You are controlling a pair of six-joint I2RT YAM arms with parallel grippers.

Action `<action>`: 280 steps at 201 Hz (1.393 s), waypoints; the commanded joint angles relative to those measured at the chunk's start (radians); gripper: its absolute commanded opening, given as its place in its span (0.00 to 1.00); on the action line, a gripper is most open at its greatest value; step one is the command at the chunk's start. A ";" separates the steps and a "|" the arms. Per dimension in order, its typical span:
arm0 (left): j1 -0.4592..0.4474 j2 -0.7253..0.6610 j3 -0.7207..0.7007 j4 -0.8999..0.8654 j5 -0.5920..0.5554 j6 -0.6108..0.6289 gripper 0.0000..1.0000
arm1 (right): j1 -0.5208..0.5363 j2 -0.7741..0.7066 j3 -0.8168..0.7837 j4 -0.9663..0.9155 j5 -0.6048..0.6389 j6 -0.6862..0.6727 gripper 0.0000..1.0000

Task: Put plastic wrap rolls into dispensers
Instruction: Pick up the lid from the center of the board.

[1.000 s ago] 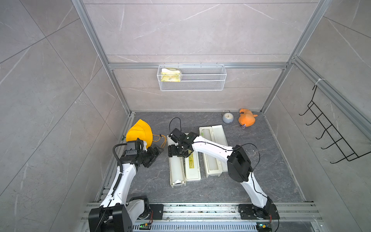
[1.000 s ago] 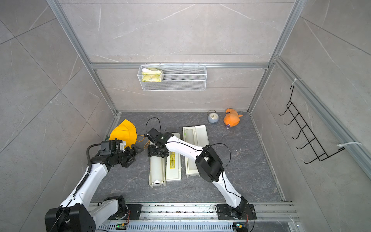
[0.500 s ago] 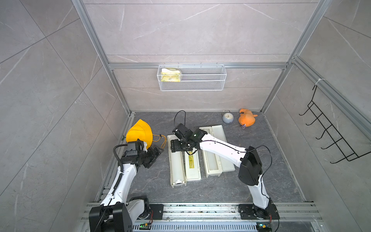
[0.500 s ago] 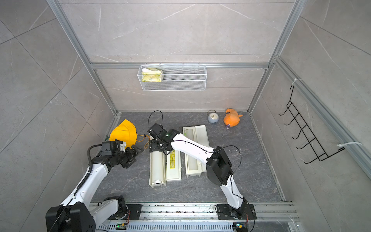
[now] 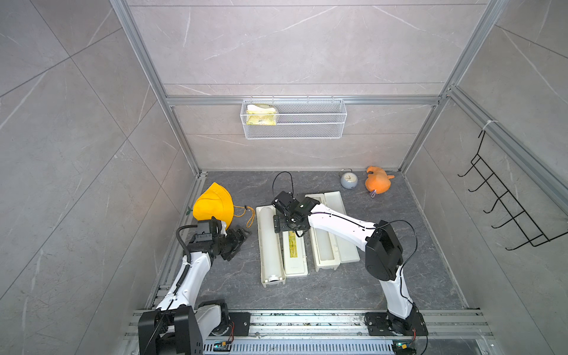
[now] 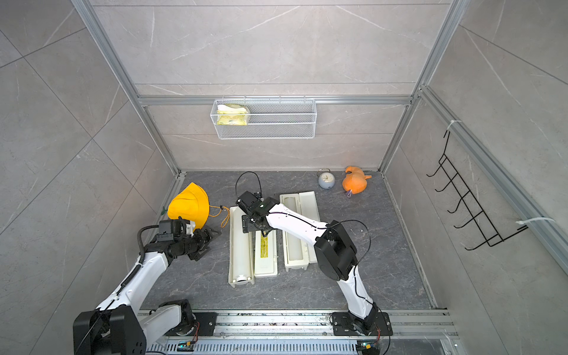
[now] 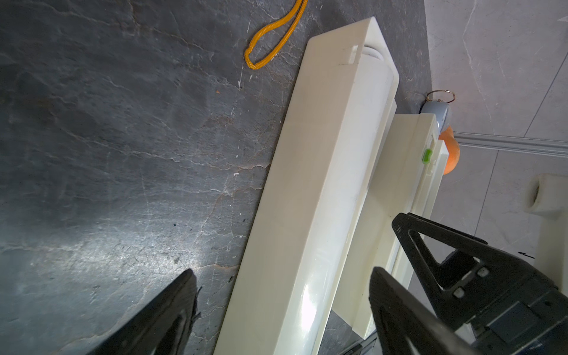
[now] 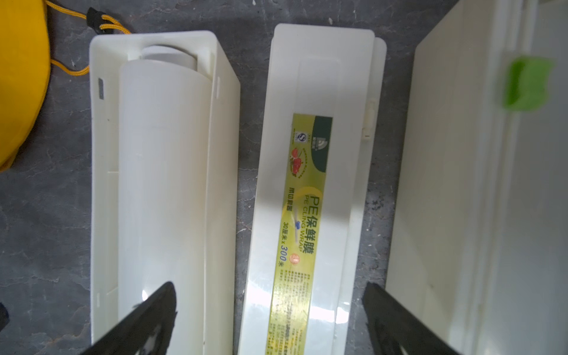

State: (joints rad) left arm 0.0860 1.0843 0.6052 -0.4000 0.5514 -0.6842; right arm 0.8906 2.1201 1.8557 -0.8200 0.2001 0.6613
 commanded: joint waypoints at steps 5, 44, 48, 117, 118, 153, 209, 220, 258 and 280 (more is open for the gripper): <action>0.004 0.002 0.001 0.031 0.028 -0.006 0.89 | -0.001 0.055 -0.008 -0.037 0.031 0.000 0.99; 0.002 0.016 -0.004 0.040 0.033 -0.006 0.89 | -0.014 0.075 -0.023 -0.017 0.007 0.013 0.99; 0.002 0.018 -0.005 0.042 0.033 -0.006 0.89 | -0.016 0.074 -0.028 -0.013 0.002 0.015 0.98; -0.006 0.042 -0.010 0.065 0.034 -0.013 0.88 | -0.045 0.113 -0.027 0.021 -0.004 0.007 0.97; -0.006 0.043 -0.010 0.065 0.034 -0.012 0.89 | -0.045 0.115 -0.026 0.022 -0.005 0.007 0.97; -0.006 0.058 -0.010 0.074 0.035 -0.012 0.89 | -0.071 0.182 0.059 0.003 -0.053 -0.011 0.99; -0.014 0.083 -0.013 0.092 0.038 -0.019 0.89 | -0.094 0.289 0.203 -0.081 -0.049 -0.017 1.00; -0.017 0.085 -0.016 0.096 0.039 -0.020 0.88 | -0.096 0.308 0.224 -0.092 -0.054 -0.019 1.00; -0.035 0.097 -0.036 0.123 0.041 -0.039 0.88 | -0.096 0.333 0.206 -0.067 -0.110 -0.015 1.00; -0.043 0.100 -0.041 0.132 0.039 -0.047 0.88 | -0.096 0.317 0.168 -0.031 -0.135 -0.009 1.00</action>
State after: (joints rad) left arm 0.0532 1.1770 0.5724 -0.3008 0.5602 -0.7151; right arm 0.7868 2.4184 2.0586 -0.8688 0.1234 0.6533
